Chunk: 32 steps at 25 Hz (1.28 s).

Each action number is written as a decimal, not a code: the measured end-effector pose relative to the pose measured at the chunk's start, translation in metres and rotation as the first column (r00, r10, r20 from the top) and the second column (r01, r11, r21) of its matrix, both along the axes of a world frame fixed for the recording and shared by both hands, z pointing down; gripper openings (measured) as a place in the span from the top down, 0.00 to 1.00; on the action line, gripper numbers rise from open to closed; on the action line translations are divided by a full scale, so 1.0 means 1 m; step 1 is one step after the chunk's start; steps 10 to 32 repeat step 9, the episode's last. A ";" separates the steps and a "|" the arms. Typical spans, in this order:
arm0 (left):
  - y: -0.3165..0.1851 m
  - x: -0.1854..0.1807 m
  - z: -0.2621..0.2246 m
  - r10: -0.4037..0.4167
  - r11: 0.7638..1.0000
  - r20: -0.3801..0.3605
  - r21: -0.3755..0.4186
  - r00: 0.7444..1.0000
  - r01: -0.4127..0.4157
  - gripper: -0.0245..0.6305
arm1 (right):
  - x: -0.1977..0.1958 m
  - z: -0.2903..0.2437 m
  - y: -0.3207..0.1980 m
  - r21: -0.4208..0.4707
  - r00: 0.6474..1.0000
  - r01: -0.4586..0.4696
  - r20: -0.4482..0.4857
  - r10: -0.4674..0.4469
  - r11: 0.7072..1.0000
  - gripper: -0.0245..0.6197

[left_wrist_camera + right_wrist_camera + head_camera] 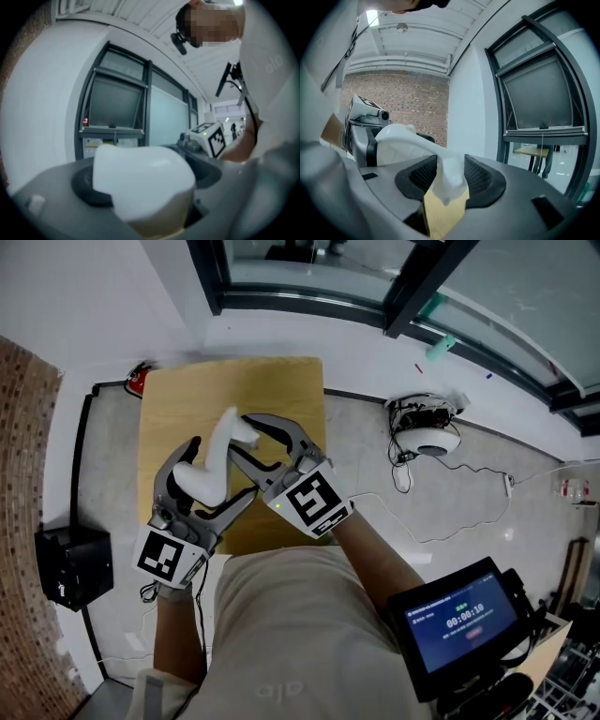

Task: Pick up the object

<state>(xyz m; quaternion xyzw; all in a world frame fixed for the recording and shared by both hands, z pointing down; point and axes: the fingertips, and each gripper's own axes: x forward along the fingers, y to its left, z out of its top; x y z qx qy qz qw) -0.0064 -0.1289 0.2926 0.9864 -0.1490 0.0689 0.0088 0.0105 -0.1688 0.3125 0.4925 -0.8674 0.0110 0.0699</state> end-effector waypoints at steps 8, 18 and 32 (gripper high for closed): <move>0.005 0.002 -0.004 -0.003 1.000 -0.001 -0.008 1.000 0.003 0.25 | 0.002 -0.004 0.004 0.002 1.000 -0.004 0.002 0.004 1.000 0.67; 0.005 0.002 -0.004 -0.003 1.000 0.000 -0.009 1.000 0.003 0.25 | 0.002 -0.004 0.005 0.002 1.000 -0.005 0.002 0.005 1.000 0.67; 0.005 0.002 -0.004 -0.003 1.000 0.000 -0.009 1.000 0.003 0.25 | 0.002 -0.004 0.005 0.002 1.000 -0.005 0.002 0.005 1.000 0.67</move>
